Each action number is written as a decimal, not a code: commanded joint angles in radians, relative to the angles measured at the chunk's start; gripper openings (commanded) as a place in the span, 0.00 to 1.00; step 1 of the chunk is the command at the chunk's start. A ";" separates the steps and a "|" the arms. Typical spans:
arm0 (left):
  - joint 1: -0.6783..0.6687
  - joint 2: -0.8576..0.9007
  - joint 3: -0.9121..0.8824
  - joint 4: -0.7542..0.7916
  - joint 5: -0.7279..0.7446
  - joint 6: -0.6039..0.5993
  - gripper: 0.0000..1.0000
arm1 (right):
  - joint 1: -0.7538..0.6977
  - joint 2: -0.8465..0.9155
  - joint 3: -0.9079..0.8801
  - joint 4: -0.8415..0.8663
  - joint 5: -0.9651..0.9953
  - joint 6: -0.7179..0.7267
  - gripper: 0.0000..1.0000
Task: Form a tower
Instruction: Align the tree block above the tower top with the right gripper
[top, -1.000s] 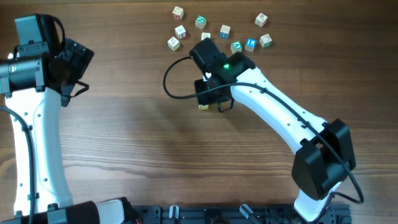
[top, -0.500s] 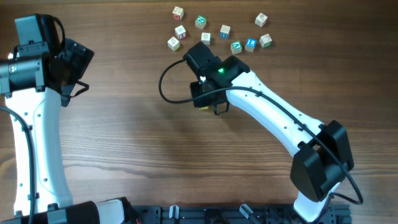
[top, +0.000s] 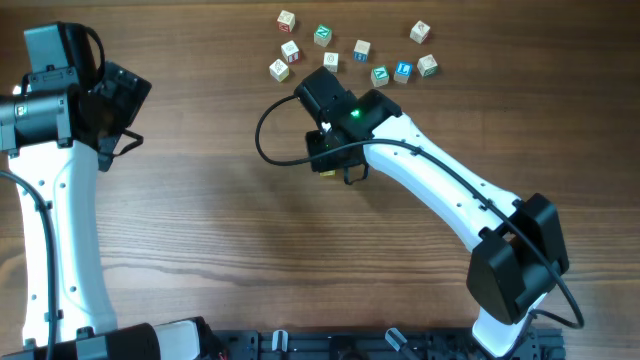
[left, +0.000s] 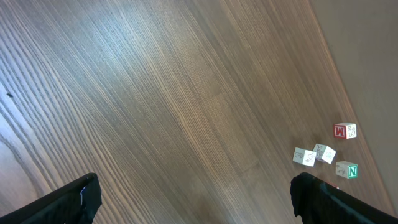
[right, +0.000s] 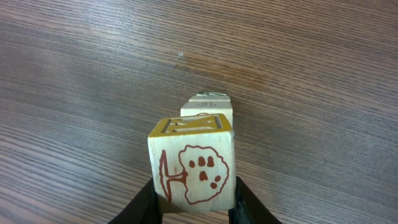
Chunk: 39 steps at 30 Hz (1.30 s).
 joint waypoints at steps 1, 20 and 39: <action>0.005 -0.013 0.008 0.000 -0.007 -0.005 1.00 | 0.000 0.019 -0.011 -0.005 0.048 0.028 0.27; 0.005 -0.013 0.007 0.000 -0.006 -0.005 1.00 | 0.000 0.020 -0.039 0.032 0.045 0.024 0.31; 0.005 -0.013 0.008 0.001 -0.007 -0.005 1.00 | 0.000 0.020 -0.047 0.043 0.044 0.027 0.33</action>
